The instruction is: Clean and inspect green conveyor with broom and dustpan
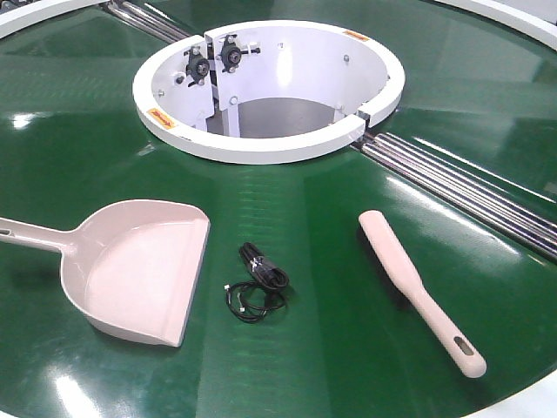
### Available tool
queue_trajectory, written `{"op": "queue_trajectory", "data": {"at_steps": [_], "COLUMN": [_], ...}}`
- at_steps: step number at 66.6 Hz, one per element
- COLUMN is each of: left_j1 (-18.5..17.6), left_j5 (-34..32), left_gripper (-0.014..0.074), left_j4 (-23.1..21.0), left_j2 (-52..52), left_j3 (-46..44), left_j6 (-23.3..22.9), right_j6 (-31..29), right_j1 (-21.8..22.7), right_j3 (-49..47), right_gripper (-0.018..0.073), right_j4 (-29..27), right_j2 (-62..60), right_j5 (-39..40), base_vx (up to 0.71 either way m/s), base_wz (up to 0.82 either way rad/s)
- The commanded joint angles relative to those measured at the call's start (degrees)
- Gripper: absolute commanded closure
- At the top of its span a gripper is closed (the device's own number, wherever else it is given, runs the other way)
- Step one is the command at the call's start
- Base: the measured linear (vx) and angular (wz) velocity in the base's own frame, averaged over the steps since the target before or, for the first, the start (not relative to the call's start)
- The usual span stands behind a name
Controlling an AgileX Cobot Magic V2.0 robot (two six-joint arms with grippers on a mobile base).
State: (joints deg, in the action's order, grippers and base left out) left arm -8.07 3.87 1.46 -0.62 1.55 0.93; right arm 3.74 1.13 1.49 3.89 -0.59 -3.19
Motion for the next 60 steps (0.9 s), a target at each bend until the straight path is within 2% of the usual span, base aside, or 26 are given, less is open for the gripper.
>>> {"op": "queue_trajectory", "data": {"at_steps": [1, 60], "left_j1": [-0.2, -0.2], "left_j5": [-3.9, -3.9], "left_gripper": [0.0603, 0.0603], "left_j4": [-0.1, -0.1], "left_j2": [-0.9, -0.9], "left_j3": [1.5, 1.5], "left_j6": [-0.2, -0.2], "right_j6": [-0.3, -0.3], "right_j1": [0.0, 0.0], "right_j3": [0.7, 0.7], "right_gripper": [0.0569, 0.0569], "right_j4": [0.3, 0.3], "right_j2": [-1.0, -1.0], "right_j5": [3.8, 3.8], "base_vx": [0.0, 0.0], "base_wz": [0.0, 0.0]}}
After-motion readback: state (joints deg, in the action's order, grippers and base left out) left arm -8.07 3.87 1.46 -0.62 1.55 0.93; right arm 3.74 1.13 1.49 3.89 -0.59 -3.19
